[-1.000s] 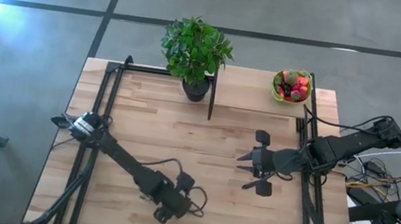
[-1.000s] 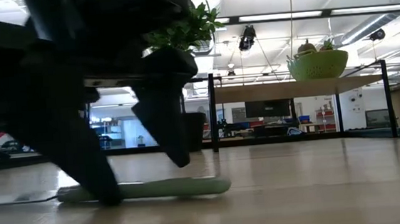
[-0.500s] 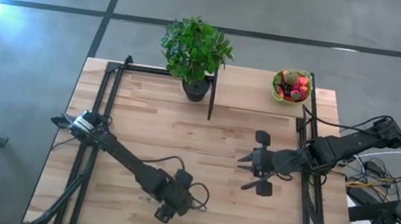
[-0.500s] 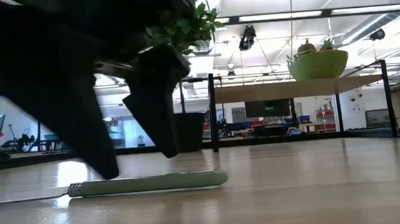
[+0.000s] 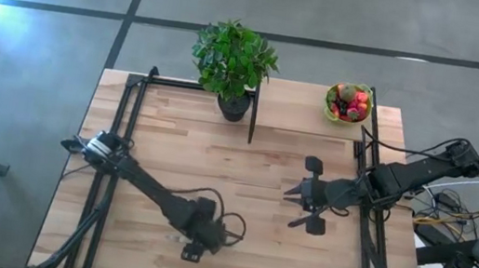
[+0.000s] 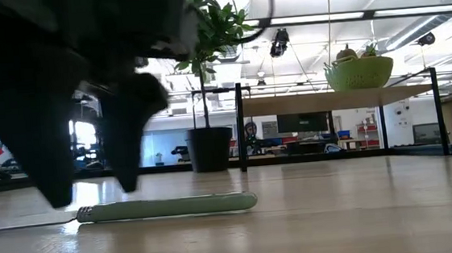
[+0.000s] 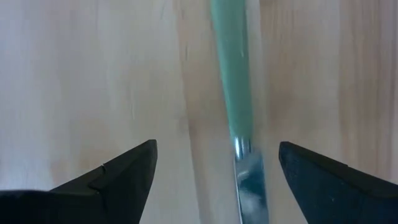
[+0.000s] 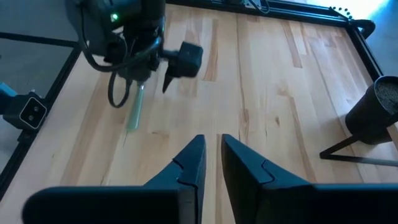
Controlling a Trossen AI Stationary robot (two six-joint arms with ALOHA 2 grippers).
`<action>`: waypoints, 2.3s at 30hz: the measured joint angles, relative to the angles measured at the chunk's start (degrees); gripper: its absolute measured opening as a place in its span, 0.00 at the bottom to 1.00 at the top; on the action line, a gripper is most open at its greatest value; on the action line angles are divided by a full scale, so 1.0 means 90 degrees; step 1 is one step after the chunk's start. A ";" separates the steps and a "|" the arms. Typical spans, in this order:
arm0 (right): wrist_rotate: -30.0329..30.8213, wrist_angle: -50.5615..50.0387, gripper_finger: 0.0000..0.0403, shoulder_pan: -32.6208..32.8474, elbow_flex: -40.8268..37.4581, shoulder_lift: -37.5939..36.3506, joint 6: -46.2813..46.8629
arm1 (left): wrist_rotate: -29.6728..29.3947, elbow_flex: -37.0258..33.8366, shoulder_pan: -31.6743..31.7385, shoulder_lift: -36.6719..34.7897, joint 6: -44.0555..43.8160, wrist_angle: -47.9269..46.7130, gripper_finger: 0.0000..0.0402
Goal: Pick & Place Fruit
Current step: Put the kitchen knife on the shelf
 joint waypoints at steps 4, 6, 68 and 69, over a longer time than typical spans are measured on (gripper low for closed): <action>0.0000 0.0000 0.15 0.0001 0.0000 0.0000 0.0000 | -0.0006 0.0069 -0.0112 -0.0071 -0.0492 -0.0782 0.85; 0.0000 -0.0002 0.16 0.0002 -0.0010 0.0000 0.0000 | -0.0101 0.0041 -0.0169 -0.0104 -0.0628 -0.0913 0.85; 0.0009 -0.0176 0.22 0.0083 -0.0142 0.0005 0.0393 | -0.0316 0.0005 0.0107 0.0491 0.0491 0.1384 0.39; 0.0014 -0.0176 0.21 0.0126 -0.0230 0.0005 0.0468 | -0.0316 0.0005 0.0107 0.0491 0.0491 0.1377 0.36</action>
